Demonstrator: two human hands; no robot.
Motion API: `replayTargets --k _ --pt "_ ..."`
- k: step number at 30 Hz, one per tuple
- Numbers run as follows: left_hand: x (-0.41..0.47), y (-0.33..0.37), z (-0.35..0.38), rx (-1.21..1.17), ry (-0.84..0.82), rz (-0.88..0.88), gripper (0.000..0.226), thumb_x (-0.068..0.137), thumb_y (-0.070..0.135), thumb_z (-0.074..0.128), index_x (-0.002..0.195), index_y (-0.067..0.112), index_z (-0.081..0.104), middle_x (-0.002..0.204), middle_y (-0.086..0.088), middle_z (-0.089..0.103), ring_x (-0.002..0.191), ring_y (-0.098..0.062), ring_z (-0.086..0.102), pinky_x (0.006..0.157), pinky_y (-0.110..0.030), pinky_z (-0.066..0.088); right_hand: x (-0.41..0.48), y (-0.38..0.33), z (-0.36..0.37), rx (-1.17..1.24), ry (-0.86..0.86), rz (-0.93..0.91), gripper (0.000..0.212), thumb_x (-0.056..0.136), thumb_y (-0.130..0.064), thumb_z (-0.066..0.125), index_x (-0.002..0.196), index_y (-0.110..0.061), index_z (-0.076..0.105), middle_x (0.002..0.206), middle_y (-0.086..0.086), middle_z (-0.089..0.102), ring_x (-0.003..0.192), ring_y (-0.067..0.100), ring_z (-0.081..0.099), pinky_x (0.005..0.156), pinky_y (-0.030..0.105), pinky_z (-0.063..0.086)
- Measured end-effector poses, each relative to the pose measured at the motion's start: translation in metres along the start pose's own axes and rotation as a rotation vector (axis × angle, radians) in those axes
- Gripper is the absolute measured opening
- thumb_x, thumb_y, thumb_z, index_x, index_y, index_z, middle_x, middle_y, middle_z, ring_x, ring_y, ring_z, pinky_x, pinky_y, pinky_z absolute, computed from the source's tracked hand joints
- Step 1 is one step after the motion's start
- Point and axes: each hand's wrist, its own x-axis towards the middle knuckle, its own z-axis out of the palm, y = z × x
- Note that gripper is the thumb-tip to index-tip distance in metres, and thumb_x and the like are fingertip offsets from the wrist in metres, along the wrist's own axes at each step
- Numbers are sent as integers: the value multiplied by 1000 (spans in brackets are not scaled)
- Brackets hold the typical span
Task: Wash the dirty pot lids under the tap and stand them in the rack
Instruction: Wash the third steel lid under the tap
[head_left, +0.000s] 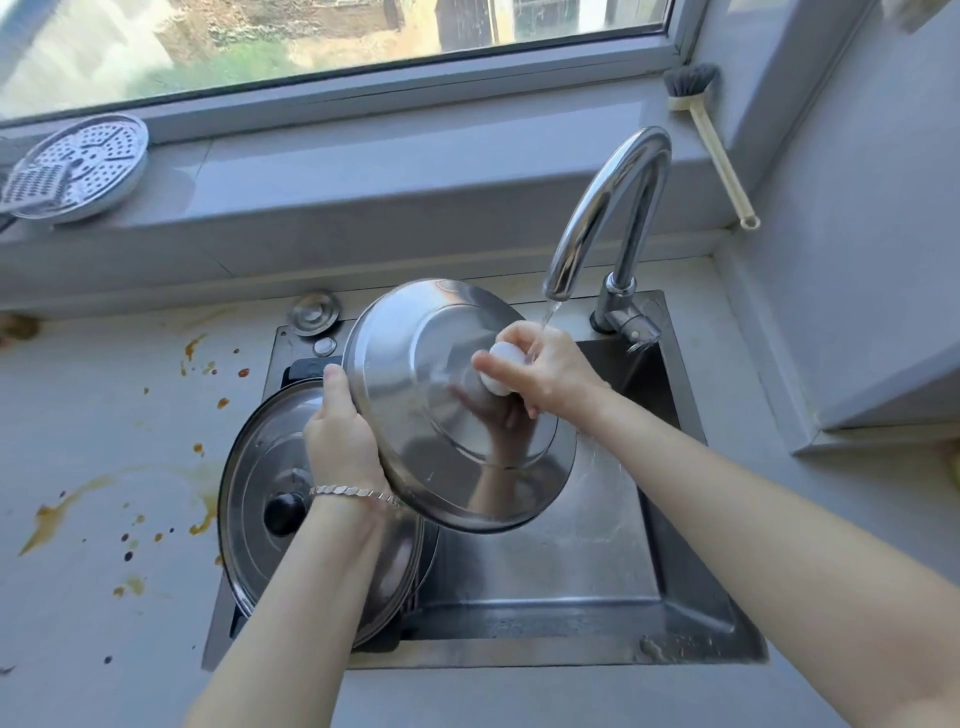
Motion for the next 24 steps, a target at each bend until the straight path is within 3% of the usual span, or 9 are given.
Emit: replayTargets --k 2,5,8,12,14,18,20,22,24 --pt "4 -3 -3 -42 -13 -29 49 89 46 50 48 19 48 39 13 51 57 -17 49 65 -27 43 3 4 0 268 14 33 22 85 -25 66 71 -13 54 38 -6 49 30 8 41 36 19 37" --pt "4 -2 -3 -27 -20 -15 48 90 44 48 50 18 47 34 15 49 47 -9 51 50 -18 43 9 7 6 400 106 143 34 90 -31 59 65 -10 51 35 -4 47 25 8 36 29 15 33" --pt "0 1 3 -1 -6 15 48 92 44 45 53 16 43 42 10 50 55 -15 47 51 -23 40 12 12 11 345 203 234 39 92 -37 53 64 -11 47 40 1 43 25 8 34 29 16 30" --pt "-4 0 4 41 45 19 45 95 43 40 61 14 47 63 4 48 55 -10 43 33 -7 32 9 15 12 42 170 15 29 88 -38 58 78 -12 53 61 -4 50 50 3 47 51 18 39" --pt "-4 -2 5 38 29 4 44 95 43 40 61 16 48 64 5 48 59 -12 45 39 -11 35 8 17 11 -86 118 -13 27 89 -37 58 82 -11 53 69 -8 51 65 6 48 63 18 37" --pt "-9 -11 11 13 -36 -53 43 94 43 42 61 16 50 65 5 50 62 -14 48 56 -21 39 6 35 -1 -196 271 51 38 96 -23 44 60 -12 50 62 3 51 70 23 48 60 30 29" --pt "-13 -18 15 -13 -83 -95 44 93 45 44 61 16 53 65 3 52 61 -14 50 62 -28 44 -1 59 -10 -173 421 170 33 96 -24 41 74 -10 61 78 7 61 77 23 54 67 27 34" --pt "-13 -30 20 -68 -126 -182 43 92 46 45 66 15 58 67 1 57 63 -17 54 71 -32 48 -10 91 -20 -61 515 439 28 93 -32 44 95 -12 64 109 14 60 98 27 56 87 30 43" --pt "-11 -44 25 -154 -183 -298 42 91 48 46 86 10 63 80 -4 65 72 -21 61 79 -36 52 -24 112 -28 196 407 678 47 86 -51 48 105 -12 63 120 10 60 107 28 56 99 38 44"
